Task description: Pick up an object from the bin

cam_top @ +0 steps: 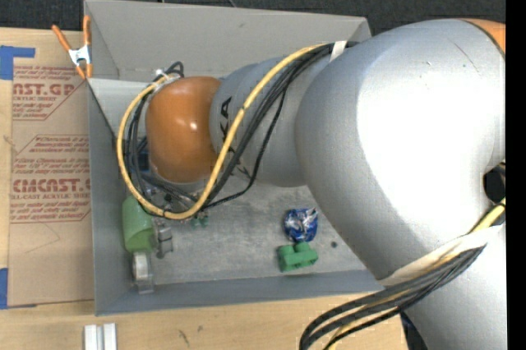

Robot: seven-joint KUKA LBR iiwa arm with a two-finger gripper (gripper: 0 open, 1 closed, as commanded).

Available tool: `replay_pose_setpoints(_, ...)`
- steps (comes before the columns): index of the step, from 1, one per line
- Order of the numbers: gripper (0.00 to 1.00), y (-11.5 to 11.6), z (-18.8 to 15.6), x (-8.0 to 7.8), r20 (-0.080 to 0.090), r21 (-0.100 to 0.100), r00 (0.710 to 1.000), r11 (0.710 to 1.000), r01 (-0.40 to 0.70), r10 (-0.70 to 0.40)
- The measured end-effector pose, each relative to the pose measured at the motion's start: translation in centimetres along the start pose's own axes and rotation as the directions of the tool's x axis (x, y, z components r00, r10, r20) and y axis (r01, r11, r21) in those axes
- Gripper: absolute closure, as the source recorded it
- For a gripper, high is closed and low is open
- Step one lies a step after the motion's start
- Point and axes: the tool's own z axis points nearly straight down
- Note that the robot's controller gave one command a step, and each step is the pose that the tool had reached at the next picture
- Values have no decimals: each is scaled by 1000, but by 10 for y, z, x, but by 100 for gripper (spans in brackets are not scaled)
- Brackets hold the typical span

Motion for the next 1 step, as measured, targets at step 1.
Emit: replay_pose_setpoints(1, 100, -6, -185, -4, 10, 1, 1000, 1000, 3, -3)
